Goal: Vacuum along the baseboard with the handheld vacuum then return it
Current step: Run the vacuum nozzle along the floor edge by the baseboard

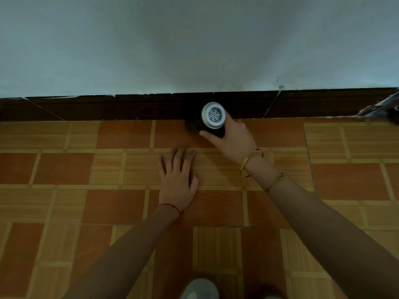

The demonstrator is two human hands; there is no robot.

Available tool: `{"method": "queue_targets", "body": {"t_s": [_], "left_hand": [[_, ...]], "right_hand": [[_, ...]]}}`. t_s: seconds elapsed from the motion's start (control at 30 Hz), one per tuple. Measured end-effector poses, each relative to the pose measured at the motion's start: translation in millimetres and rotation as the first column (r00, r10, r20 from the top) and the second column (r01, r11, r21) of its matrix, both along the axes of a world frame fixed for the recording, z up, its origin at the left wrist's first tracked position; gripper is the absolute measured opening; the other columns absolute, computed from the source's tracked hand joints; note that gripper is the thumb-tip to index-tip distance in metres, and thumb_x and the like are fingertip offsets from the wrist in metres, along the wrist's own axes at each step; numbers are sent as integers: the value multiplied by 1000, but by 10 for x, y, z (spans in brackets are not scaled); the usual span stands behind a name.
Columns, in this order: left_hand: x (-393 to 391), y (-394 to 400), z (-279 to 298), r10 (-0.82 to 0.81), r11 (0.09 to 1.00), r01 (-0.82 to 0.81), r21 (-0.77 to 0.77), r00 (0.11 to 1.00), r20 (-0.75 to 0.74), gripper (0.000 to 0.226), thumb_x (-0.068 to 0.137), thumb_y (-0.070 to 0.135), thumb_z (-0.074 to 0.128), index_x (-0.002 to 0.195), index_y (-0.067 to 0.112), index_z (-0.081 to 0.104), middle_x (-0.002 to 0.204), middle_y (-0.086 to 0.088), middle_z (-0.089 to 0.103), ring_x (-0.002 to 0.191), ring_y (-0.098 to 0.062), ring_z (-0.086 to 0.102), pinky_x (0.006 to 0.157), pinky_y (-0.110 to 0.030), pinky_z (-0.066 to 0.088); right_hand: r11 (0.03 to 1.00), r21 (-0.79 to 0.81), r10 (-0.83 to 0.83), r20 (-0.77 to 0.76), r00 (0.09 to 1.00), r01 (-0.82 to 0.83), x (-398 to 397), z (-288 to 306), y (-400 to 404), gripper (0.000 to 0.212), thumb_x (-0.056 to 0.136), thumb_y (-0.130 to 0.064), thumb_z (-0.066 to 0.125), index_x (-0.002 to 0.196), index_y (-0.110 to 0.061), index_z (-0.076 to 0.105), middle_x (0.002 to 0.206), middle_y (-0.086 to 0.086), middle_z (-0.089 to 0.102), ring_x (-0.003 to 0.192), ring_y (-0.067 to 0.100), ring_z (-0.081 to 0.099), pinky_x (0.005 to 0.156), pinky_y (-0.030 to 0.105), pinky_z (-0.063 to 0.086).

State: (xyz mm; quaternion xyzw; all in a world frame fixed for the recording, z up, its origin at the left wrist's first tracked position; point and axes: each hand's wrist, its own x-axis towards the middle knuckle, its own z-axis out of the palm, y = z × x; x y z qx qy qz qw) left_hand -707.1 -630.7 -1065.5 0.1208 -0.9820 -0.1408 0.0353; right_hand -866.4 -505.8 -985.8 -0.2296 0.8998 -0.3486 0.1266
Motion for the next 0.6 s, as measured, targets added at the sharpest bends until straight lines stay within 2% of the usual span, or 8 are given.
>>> {"method": "queue_targets", "body": {"t_s": [0.1, 0.2, 0.3, 0.43, 0.5, 0.6], "left_hand": [[-2, -1, -5, -3, 1000, 3, -1, 1000, -2, 53, 95, 32, 48, 146, 19, 43, 155, -9, 37, 147, -30, 27, 117, -63, 14], [-4, 2, 3, -1, 1000, 1, 2, 1000, -7, 53, 95, 33, 46, 146, 20, 42, 154, -9, 38, 146, -30, 28, 118, -63, 14], [-3, 0, 6, 0, 1000, 0, 8, 1000, 1, 53, 96, 34, 44, 146, 20, 41, 154, -9, 37, 147, -30, 27, 117, -64, 14], [1, 1, 9, 1, 1000, -1, 8, 1000, 14, 52, 97, 35, 43, 146, 19, 42, 154, -9, 37, 148, -30, 25, 117, -64, 13], [-2, 6, 14, 1, 1000, -1, 9, 1000, 15, 52, 97, 35, 42, 146, 18, 43, 154, -9, 38, 148, -30, 25, 117, -64, 13], [-7, 9, 10, 0, 1000, 0, 7, 1000, 13, 52, 96, 35, 42, 146, 19, 42, 155, -9, 37, 148, -30, 26, 118, -64, 13]], "right_hand": [[999, -7, 34, 30, 999, -33, -4, -3, -126, 77, 79, -62, 61, 141, -21, 38, 118, 6, 67, 103, 25, 64, 80, 42, 56], [1000, -30, -2, 52, 999, 4, -35, -7, 6, 76, 80, -59, 63, 140, -19, 41, 118, 4, 67, 105, 21, 63, 86, 38, 54], [997, -23, -71, 53, 996, 73, -65, -10, 303, 72, 80, -55, 66, 138, -16, 45, 119, 3, 67, 107, 18, 62, 87, 25, 49], [989, -22, -146, 73, 987, 148, -89, -38, 605, 70, 79, -55, 66, 135, -17, 47, 116, -2, 66, 106, 13, 62, 77, 11, 41], [988, -19, -154, 59, 986, 156, -79, -29, 603, 69, 80, -55, 66, 135, -18, 46, 117, -3, 66, 107, 14, 61, 77, 14, 40], [994, -28, -101, 51, 994, 103, -43, -19, 410, 74, 79, -59, 64, 139, -21, 42, 119, -1, 66, 106, 18, 63, 83, 25, 49]]}}
